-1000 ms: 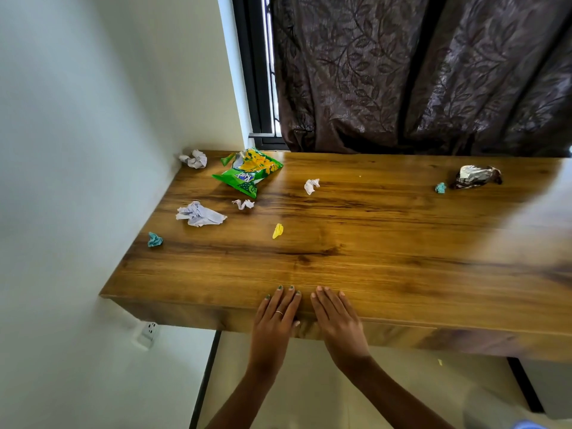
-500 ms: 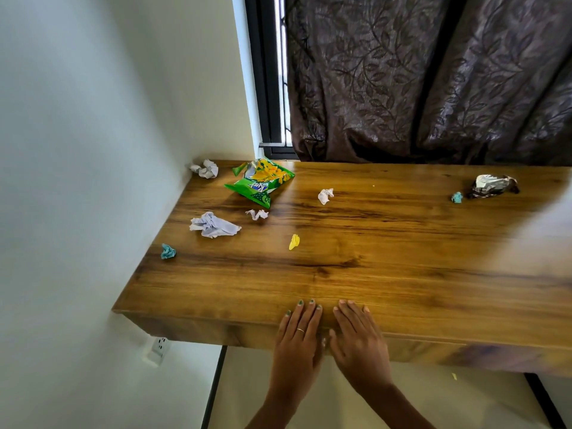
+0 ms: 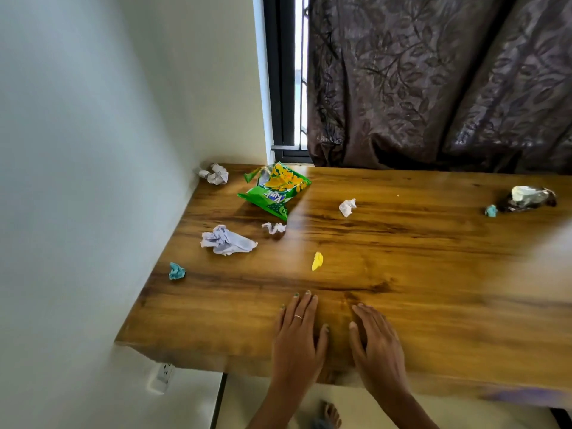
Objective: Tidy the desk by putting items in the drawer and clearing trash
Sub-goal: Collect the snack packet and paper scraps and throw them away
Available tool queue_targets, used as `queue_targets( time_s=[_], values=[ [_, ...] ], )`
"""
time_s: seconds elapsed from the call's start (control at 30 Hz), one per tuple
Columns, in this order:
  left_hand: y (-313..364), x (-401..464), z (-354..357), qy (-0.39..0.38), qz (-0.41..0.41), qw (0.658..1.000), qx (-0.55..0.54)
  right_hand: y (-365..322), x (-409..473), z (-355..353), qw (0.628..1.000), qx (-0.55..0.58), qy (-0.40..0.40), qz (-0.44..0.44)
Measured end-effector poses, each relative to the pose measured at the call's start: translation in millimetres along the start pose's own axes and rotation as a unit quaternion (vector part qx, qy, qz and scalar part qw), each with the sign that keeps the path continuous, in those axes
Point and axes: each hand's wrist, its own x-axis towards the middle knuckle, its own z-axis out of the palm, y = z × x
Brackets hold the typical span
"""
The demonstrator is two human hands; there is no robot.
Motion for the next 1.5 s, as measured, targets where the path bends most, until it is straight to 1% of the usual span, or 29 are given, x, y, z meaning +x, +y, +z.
queue_targets(
  time_s=[0.1, 0.2, 0.33, 0.5, 0.57, 0.63, 0.7, 0.77, 0.83, 0.9, 0.93, 0.97, 1.0, 1.03, 1.07, 1.1, 1.13, 1.17, 1.2, 1.27, 1.3, 1.37, 1.43, 1.5],
  values=[
    [-25, 29, -4, -0.011, -0.038, 0.999, 0.006, -11, 35, 7, 0.999, 0.031, -0.013, 0.013],
    [-45, 58, -12, -0.004, -0.06, 0.998, 0.022, -27, 81, 18, 0.998, 0.051, -0.028, 0.002],
    [-54, 89, -19, -0.001, -0.087, 0.995, 0.04, -55, 142, 31, 0.996, 0.061, -0.04, -0.054],
    [-53, 101, -21, -0.002, -0.089, 0.995, 0.042, -109, 224, 47, 0.987, 0.076, -0.042, -0.139],
    [-53, 103, -23, -0.008, -0.097, 0.995, 0.027, -132, 252, 56, 0.982, 0.052, -0.044, -0.175],
    [-53, 105, -26, -0.026, -0.094, 0.995, 0.014, -148, 273, 68, 0.979, -0.001, -0.06, -0.195],
    [-52, 104, -27, -0.018, -0.093, 0.995, 0.01, -155, 286, 82, 0.978, -0.046, -0.095, -0.182],
    [-48, 104, -30, -0.048, -0.099, 0.994, 0.021, -153, 292, 94, 0.978, -0.064, -0.118, -0.162],
    [-45, 106, -35, -0.057, -0.099, 0.993, 0.03, -148, 297, 104, 0.979, -0.056, -0.109, -0.16],
    [-47, 104, -38, -0.055, -0.099, 0.994, -0.006, -145, 299, 105, 0.98, -0.042, -0.068, -0.181],
    [-49, 102, -36, -0.033, -0.088, 0.995, -0.03, -144, 299, 102, 0.979, -0.033, -0.046, -0.196],
    [-53, 100, -33, -0.004, -0.084, 0.993, -0.08, -146, 297, 97, 0.977, -0.02, -0.024, -0.21],
    [-54, 101, -37, 0.012, -0.105, 0.979, -0.173, -150, 294, 90, 0.975, -0.003, -0.007, -0.223],
    [-54, 103, -46, 0.02, -0.15, 0.942, -0.3, -155, 289, 82, 0.972, 0.014, 0.005, -0.235],
    [-54, 106, -56, 0.032, -0.204, 0.877, -0.433, -161, 280, 73, 0.969, 0.031, 0.01, -0.244],
    [-56, 110, -65, 0.055, -0.252, 0.806, -0.533, -167, 270, 65, 0.967, 0.05, 0.009, -0.249],
    [-61, 115, -74, 0.079, -0.277, 0.751, -0.594, -172, 256, 58, 0.966, 0.067, 0.004, -0.249],
    [-69, 119, -81, 0.093, -0.281, 0.718, -0.63, -177, 240, 53, 0.965, 0.088, -0.006, -0.246],
    [-78, 123, -88, 0.102, -0.273, 0.695, -0.657, -181, 222, 48, 0.964, 0.112, -0.02, -0.24],
    [-94, 130, -104, 0.09, -0.253, 0.668, -0.694, -189, 184, 44, 0.96, 0.158, -0.058, -0.224],
    [-101, 132, -110, 0.074, -0.255, 0.663, -0.7, -194, 166, 46, 0.955, 0.185, -0.081, -0.217],
    [-116, 130, -116, 0.07, -0.26, 0.656, -0.705, -206, 137, 53, 0.929, 0.271, -0.142, -0.209],
    [-130, 125, -119, 0.095, -0.266, 0.665, -0.691, -217, 121, 63, 0.905, 0.327, -0.202, -0.184],
    [-140, 119, -123, 0.142, -0.283, 0.674, -0.667, -225, 117, 70, 0.906, 0.314, -0.231, -0.167]
  ],
)
